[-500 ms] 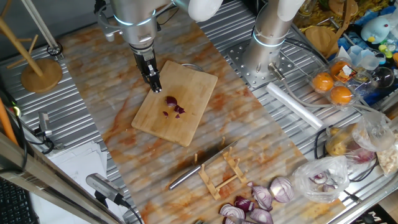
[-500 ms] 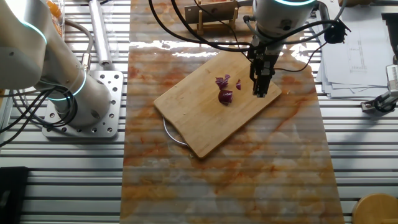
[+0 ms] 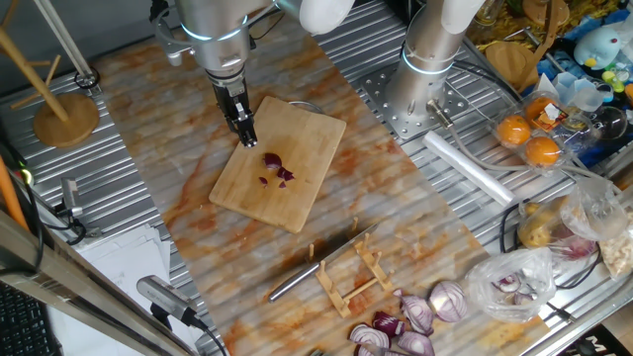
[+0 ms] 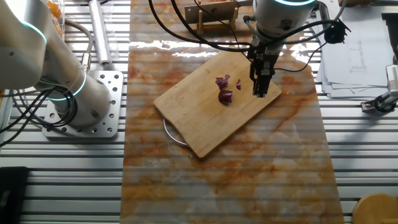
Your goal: Chop the onions
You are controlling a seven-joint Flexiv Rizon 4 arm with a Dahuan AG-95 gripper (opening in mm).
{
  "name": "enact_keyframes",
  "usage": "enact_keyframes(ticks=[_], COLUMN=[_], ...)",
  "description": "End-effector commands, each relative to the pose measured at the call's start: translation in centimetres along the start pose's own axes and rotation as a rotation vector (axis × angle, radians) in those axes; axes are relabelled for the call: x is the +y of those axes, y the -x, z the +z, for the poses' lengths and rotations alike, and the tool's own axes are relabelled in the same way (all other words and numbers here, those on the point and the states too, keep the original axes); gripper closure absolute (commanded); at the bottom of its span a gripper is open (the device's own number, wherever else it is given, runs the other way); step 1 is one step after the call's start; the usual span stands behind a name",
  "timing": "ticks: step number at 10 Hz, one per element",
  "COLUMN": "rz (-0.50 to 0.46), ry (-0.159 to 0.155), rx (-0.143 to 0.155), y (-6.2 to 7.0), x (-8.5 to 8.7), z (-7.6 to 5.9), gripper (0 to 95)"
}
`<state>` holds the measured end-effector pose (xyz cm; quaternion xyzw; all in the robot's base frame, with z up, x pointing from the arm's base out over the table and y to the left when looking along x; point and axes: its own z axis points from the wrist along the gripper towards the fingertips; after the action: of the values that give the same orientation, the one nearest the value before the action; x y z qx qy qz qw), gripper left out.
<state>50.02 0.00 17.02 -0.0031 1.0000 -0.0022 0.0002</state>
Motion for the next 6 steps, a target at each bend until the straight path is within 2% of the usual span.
enact_keyframes(ticks=[1,6], rz=[-0.113,-0.113], ry=[-0.095,-0.102], rx=[0.002,0.011], y=[-0.02,0.04], x=[0.0,0.1], z=[0.03,0.21], gripper=[95.0,95.0])
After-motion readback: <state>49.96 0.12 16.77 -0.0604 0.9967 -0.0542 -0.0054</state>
